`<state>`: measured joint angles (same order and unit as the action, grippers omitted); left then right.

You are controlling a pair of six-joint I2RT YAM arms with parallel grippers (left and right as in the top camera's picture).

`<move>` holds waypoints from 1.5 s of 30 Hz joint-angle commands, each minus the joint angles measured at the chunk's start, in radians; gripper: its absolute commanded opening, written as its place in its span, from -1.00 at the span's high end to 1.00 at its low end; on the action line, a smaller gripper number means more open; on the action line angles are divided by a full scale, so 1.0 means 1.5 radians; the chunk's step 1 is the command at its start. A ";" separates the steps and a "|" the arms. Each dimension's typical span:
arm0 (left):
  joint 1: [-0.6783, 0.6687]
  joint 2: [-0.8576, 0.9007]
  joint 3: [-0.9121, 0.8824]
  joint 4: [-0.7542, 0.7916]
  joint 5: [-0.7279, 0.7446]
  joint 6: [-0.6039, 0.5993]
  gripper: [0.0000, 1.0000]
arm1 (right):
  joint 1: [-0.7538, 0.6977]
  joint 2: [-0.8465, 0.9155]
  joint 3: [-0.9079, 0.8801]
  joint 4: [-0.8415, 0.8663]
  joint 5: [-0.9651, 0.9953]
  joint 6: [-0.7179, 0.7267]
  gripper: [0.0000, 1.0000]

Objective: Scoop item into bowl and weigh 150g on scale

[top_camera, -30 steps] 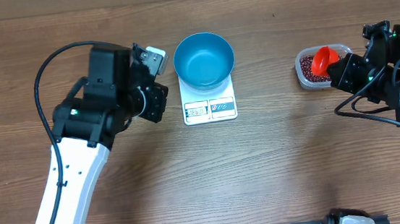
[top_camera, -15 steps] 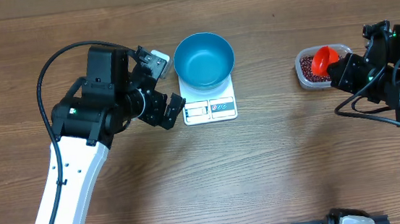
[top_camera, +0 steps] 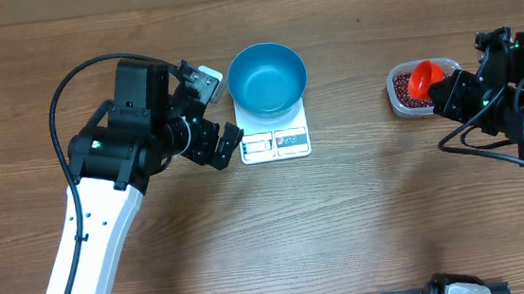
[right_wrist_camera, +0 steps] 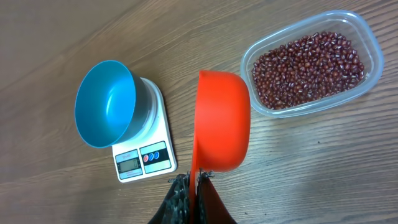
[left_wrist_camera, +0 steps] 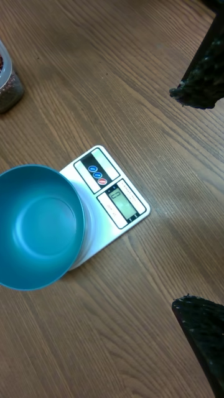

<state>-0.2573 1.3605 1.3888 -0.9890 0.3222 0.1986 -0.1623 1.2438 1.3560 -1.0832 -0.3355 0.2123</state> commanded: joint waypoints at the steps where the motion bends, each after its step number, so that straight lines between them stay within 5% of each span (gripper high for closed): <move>1: 0.001 0.005 0.010 -0.001 0.005 0.010 -0.99 | -0.001 -0.005 0.023 0.005 0.002 -0.003 0.93; 45: 0.001 0.005 0.010 -0.001 0.005 0.010 -0.99 | -0.001 -0.005 0.023 0.017 0.001 -0.003 0.93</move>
<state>-0.2573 1.3605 1.3888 -0.9890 0.3222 0.1986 -0.1623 1.2438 1.3560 -1.0672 -0.3359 0.2123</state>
